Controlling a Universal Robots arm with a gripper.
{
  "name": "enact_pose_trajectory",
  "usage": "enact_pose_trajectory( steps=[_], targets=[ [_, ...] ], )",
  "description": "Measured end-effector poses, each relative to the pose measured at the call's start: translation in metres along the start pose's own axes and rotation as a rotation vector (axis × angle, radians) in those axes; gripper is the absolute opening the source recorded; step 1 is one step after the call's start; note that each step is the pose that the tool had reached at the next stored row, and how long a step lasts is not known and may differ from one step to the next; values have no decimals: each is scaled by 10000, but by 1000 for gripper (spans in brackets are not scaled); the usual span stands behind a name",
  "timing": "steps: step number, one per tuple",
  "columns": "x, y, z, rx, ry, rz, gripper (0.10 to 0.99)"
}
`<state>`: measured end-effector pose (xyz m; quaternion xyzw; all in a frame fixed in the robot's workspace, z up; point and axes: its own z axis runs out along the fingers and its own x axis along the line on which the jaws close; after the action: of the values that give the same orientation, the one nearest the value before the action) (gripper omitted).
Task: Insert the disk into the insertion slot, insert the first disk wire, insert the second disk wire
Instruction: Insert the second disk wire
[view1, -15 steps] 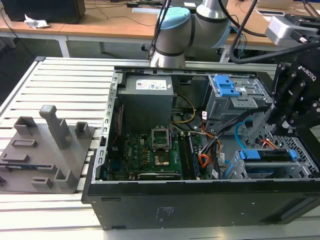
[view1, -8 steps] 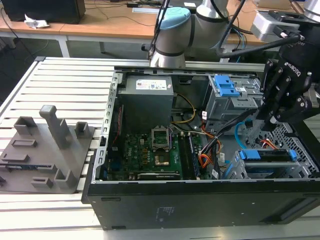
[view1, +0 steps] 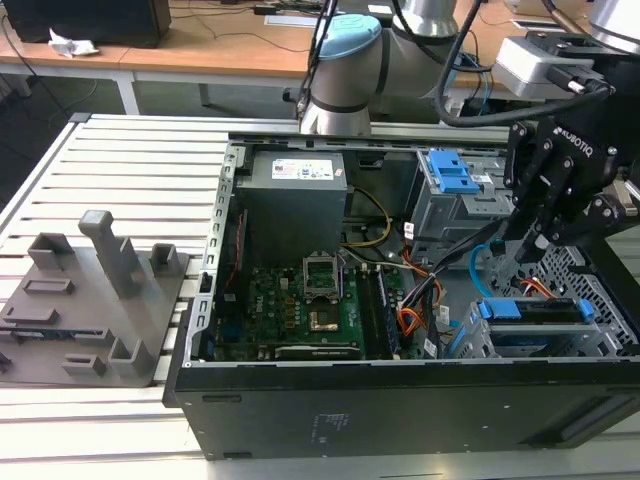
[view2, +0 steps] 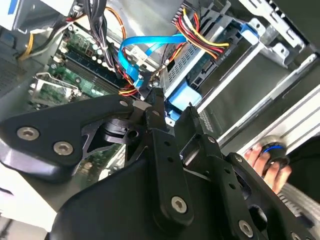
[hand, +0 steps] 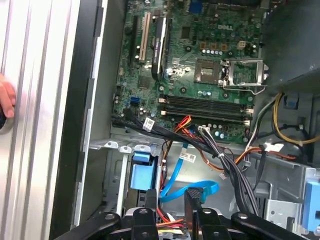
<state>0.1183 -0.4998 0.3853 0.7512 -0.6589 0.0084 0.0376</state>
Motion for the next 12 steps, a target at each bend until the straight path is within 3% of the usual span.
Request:
enact_pose_trajectory(
  steps=[3,7,10,11,12],
  targets=[
    [-51,5,10,11,9,-185,361],
    [-178,21,32,21,13,-283,361],
    [-284,53,130,51,31,-555,361],
    [-306,50,147,50,66,-613,361],
    [-318,48,157,37,171,-679,361]
  ],
)
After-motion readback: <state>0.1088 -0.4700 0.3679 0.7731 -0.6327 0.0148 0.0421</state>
